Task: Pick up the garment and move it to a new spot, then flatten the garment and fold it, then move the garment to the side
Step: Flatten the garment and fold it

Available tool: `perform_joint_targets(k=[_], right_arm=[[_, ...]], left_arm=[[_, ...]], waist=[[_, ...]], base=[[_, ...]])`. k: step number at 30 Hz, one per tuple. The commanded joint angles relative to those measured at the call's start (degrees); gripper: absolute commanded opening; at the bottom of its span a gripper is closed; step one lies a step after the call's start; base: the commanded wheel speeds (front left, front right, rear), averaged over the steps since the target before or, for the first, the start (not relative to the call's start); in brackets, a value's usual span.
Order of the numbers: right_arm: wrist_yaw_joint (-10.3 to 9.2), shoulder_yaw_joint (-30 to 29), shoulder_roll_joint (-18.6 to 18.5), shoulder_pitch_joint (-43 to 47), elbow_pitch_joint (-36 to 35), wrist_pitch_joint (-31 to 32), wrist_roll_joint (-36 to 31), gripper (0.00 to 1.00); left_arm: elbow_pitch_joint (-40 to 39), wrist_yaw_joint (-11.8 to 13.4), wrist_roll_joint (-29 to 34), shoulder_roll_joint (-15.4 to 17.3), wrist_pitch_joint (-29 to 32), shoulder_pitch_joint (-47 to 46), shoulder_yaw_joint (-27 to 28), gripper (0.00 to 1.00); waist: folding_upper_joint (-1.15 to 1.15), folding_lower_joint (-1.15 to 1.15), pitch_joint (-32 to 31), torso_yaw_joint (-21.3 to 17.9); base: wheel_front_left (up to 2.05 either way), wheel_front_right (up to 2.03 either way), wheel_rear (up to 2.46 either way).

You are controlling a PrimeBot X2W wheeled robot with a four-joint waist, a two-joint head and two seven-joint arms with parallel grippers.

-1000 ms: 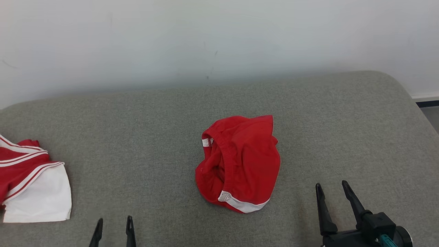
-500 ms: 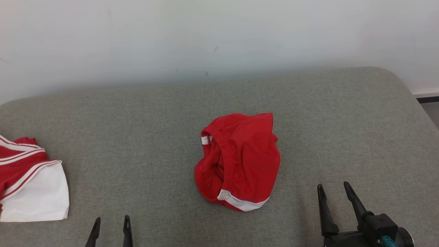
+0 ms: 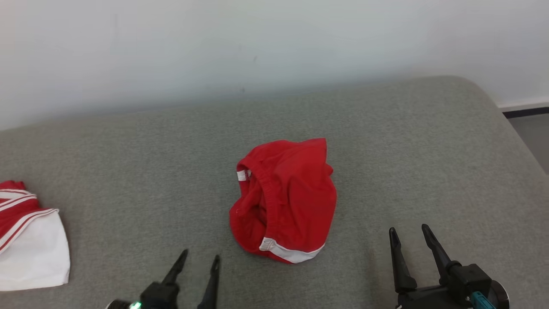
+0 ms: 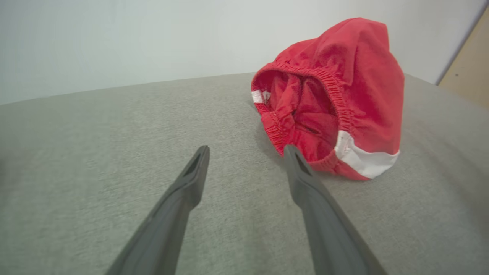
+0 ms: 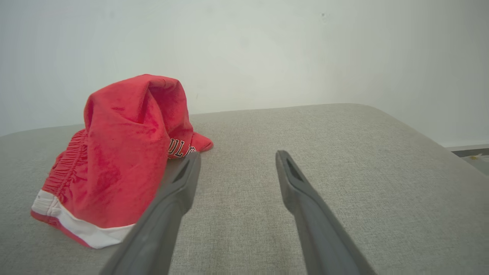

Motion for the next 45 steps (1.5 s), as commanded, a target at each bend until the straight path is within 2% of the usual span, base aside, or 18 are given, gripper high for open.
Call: perform_joint_targets(k=[1,7,13,15,16,17,19,22,23,31,39,45], right_arm=[[-0.12,0.24,0.07,-0.47,0.02,-0.03,0.33,1.00],[-0.13,1.03,0.07,-0.98,0.13,-0.03,1.39,1.00],[-0.12,1.01,0.09,-1.11,0.06,-0.03,1.88,1.00],[-0.12,1.03,0.08,-1.06,0.04,-0.03,2.04,1.00],[-0.12,1.04,0.08,-1.05,0.03,-0.03,2.09,1.00],[-0.12,1.03,0.08,-1.06,0.05,-0.03,2.15,1.00],[-0.12,0.95,0.09,-1.05,0.04,-0.03,2.28,1.00],[-0.12,1.07,0.10,-1.10,0.02,-0.03,2.34,1.00],[-0.12,1.30,0.09,-1.16,0.04,-0.03,2.36,1.00],[-0.12,1.13,0.08,-1.04,0.24,-0.03,2.01,1.00],[-0.12,1.77,0.09,-1.27,0.66,-0.03,2.61,1.00],[-0.12,2.47,0.07,-1.78,0.79,-0.03,3.02,1.00]], left_arm=[[0.65,-0.33,-0.69,0.74,0.70,-1.93,-1.59,1.00],[5.53,-0.24,-8.12,4.27,6.12,-9.27,-12.91,1.00],[8.41,-0.26,-13.35,6.80,8.20,-13.19,-17.52,1.00],[9.09,-0.26,-14.69,7.36,8.67,-13.88,-18.45,0.69],[9.38,-0.26,-15.14,7.52,8.90,-14.15,-18.97,0.47],[9.82,-0.26,-15.57,7.71,9.16,-14.39,-19.38,0.37],[10.51,-0.27,-16.27,8.09,9.29,-14.88,-19.79,0.30],[11.38,-0.27,-16.19,8.32,9.13,-15.49,-20.08,0.29],[12.00,-0.27,-16.36,8.12,8.86,-16.08,-20.72,0.00],[8.18,-0.27,-21.03,5.93,5.80,-21.59,-23.80,0.00],[1.95,-0.27,-25.27,2.16,4.13,-37.80,-28.88,0.00],[2.37,0.47,-28.89,-1.66,1.03,-48.71,-27.51,0.00]], waist=[[0.00,0.00,0.45,-1.79],[0.00,0.00,1.63,-6.47],[0.00,0.00,2.54,-9.90],[0.00,0.00,2.63,-10.41],[0.00,0.00,2.66,-10.54],[0.00,0.00,2.67,-10.64],[0.00,0.00,2.69,-10.64],[0.00,0.00,2.74,-10.46],[0.00,0.00,2.69,-10.14],[0.00,0.00,2.03,-8.45],[0.00,0.00,1.57,-7.23],[0.00,0.00,2.20,-7.91]], base=[[0.00,0.00,0.00],[0.00,0.00,0.00],[0.00,0.00,0.00],[0.00,0.00,0.00],[0.00,0.00,0.00],[0.00,0.00,0.00],[0.00,0.00,0.00],[0.00,0.00,0.00],[0.00,0.00,0.00],[0.00,0.00,0.00],[0.00,0.00,0.00],[0.00,0.00,0.00]])
